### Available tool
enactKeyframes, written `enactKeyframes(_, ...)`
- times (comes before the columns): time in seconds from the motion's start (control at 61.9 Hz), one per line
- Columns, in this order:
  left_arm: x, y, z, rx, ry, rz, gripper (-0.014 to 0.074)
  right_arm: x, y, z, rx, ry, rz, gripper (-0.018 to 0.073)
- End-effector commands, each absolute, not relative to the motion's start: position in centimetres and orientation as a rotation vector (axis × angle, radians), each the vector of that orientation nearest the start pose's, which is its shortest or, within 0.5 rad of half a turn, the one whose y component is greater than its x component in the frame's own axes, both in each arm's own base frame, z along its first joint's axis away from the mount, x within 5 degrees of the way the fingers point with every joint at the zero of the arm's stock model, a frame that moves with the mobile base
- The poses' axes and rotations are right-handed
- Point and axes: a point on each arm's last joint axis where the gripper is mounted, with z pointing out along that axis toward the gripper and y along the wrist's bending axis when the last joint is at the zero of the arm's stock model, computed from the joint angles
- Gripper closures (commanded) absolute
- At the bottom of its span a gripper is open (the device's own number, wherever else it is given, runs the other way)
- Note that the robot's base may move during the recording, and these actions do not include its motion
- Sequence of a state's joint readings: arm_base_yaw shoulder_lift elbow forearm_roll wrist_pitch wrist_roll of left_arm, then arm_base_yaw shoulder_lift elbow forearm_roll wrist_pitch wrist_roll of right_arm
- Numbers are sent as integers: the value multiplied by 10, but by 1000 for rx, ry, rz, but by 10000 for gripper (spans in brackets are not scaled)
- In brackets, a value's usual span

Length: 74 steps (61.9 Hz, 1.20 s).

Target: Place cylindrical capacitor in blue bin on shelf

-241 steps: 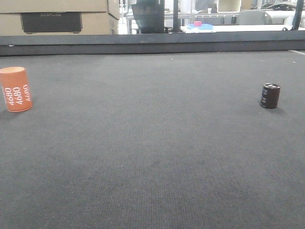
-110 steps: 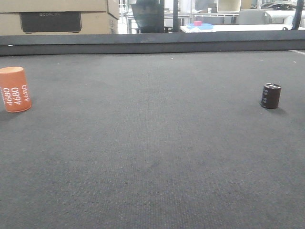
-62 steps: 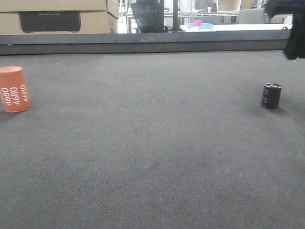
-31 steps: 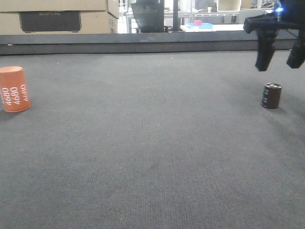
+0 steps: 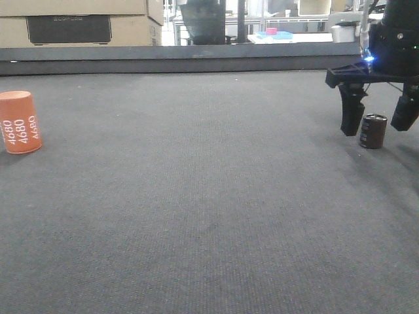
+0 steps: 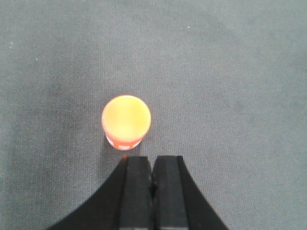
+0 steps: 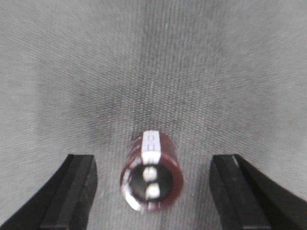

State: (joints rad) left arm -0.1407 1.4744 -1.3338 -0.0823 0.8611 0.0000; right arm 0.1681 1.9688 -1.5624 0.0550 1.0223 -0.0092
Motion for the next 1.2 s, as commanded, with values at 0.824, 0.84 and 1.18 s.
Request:
enactKeyframes(0.824, 316, -50, 352, 132, 2441, -162, 707, 410, 74, 217, -231, 2897, 90, 727)
enactKeyframes(0.84, 316, -52, 352, 137, 2440, -162, 707, 410, 74, 218, -231, 2894, 90, 727)
enactKeyframes(1.18, 341, -62, 340, 193, 2425, -116, 486, 408, 74, 218, -233, 2913, 90, 727)
